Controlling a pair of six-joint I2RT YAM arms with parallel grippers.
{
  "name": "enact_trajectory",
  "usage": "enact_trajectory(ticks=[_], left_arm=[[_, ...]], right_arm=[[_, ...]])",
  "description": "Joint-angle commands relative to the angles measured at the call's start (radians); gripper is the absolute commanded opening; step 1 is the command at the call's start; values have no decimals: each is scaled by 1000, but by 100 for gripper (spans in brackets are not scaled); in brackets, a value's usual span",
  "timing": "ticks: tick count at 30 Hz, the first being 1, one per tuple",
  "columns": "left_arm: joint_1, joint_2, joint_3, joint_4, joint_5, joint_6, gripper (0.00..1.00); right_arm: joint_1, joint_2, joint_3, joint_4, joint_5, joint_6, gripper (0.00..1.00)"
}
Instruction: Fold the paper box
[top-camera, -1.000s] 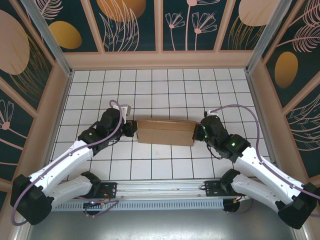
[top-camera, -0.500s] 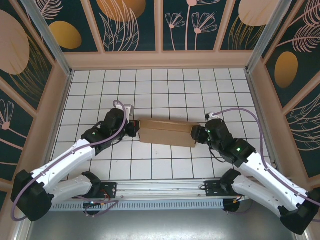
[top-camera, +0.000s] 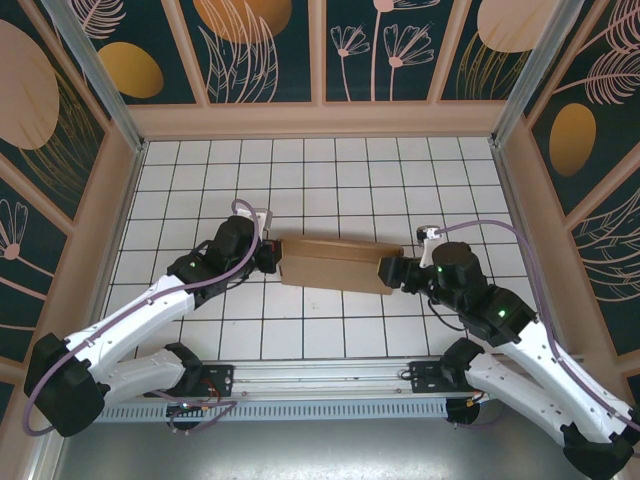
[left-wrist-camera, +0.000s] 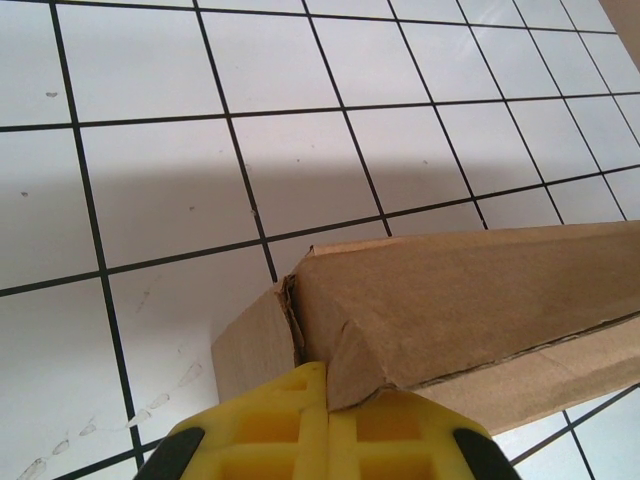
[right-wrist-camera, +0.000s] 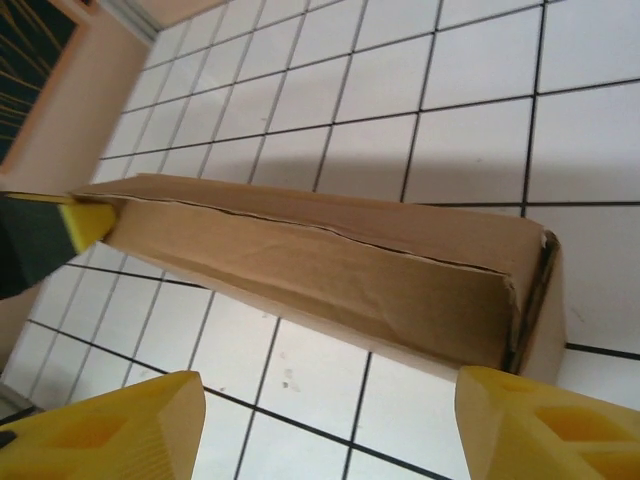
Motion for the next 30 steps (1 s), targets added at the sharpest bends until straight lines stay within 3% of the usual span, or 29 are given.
enact_trajectory(ticks=[1,9,14,23,30], left_arm=[[-10,22,-49,-200,11,8,0],[-12,19,-53,-202,8,10,0],[-12,10,-63,-198,6,4,0],[-11,-3,-61,-191,2,-2,1],[-10,-55,-42,-174,38,-23,37]], right_arm=[[-11,40,87,-7,3,54,64],[-135,191,212,-110,80,136,53],[-244,225,165,-102,23,102,44],[-239,244,-10,-58,-84,103,40],[-238,232,-18,-63,-56,111,39]])
